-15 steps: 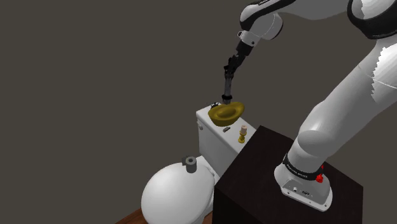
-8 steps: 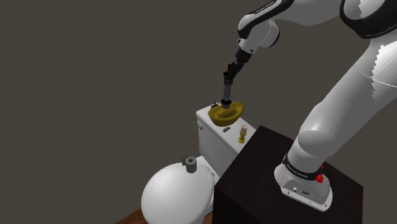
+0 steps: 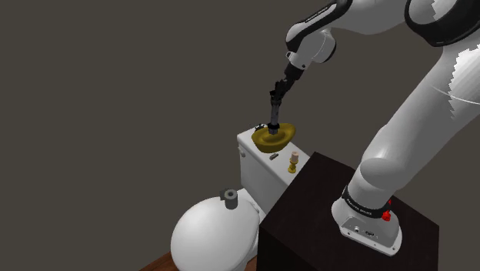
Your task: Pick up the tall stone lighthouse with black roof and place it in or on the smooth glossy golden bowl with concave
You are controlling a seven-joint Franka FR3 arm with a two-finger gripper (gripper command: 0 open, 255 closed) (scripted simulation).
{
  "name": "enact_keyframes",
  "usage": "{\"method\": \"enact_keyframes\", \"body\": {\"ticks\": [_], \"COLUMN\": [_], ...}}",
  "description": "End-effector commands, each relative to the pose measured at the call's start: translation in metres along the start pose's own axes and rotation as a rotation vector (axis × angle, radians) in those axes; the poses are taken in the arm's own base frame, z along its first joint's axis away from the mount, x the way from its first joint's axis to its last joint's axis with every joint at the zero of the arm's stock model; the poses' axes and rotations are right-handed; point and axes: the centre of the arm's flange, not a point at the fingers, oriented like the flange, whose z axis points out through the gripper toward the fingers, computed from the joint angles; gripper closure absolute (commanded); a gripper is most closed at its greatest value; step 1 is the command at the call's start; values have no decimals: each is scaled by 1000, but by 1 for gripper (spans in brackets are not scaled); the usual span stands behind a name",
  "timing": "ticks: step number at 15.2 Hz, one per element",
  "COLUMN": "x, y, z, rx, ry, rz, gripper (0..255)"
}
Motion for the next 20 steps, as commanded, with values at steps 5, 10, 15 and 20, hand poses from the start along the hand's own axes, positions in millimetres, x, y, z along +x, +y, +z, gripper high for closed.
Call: {"method": "enact_keyframes", "body": {"ticks": [5,10,15,20], "x": [-5,-7,-7,-7], "y": [4,6,6,6], "z": [1,-24,-48,-48], "rx": [5,5,5,5], "ry": [-5,-5,-5,-5], "rz": [21,21,21,21], "gripper": [0,0,0,0]}}
